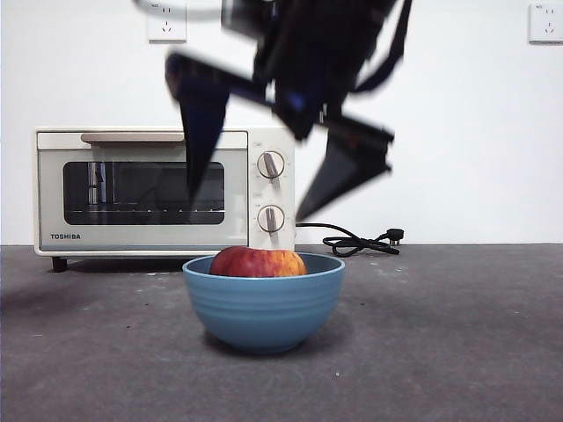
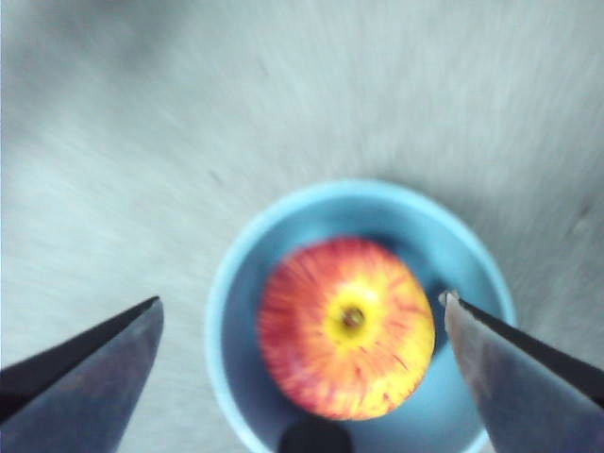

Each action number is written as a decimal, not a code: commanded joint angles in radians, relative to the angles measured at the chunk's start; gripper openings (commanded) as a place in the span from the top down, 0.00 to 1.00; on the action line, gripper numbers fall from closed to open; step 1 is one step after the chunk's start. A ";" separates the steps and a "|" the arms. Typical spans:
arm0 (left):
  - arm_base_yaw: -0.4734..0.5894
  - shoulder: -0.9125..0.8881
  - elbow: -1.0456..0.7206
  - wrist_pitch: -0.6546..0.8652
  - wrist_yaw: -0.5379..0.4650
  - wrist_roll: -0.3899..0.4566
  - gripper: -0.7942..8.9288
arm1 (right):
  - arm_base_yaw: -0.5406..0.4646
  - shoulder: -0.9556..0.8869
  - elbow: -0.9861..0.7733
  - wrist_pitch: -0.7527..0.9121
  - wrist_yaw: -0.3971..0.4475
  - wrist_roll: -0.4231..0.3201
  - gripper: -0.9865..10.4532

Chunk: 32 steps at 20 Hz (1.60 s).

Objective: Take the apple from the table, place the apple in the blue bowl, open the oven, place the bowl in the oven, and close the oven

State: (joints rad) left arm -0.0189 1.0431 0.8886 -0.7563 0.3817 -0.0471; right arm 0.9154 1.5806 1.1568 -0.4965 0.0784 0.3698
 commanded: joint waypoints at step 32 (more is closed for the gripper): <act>-0.002 0.655 0.663 0.285 0.033 -0.105 0.92 | 0.002 -0.800 -0.326 -0.431 0.190 0.079 0.92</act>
State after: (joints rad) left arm -0.0193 1.6802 1.5509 -0.4805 0.4141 -0.1436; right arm 0.9154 0.7818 0.8413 -0.9337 0.2710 0.4324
